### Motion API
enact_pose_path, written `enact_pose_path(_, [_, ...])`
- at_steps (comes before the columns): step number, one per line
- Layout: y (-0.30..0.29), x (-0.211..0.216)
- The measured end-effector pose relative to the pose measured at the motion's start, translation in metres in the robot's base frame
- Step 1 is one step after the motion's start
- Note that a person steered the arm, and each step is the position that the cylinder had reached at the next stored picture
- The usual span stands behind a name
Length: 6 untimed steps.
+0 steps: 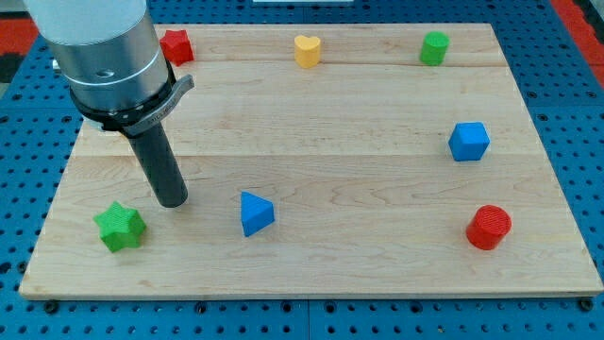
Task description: Point your arm to the blue cube
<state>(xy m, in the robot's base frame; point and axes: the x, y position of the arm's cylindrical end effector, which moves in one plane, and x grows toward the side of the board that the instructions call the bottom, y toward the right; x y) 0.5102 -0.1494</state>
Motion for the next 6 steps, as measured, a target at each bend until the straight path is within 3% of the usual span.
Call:
enact_pose_path(3, [0.004,-0.004])
enact_pose_path(4, [0.009,-0.023])
enact_pose_path(6, [0.141,-0.039])
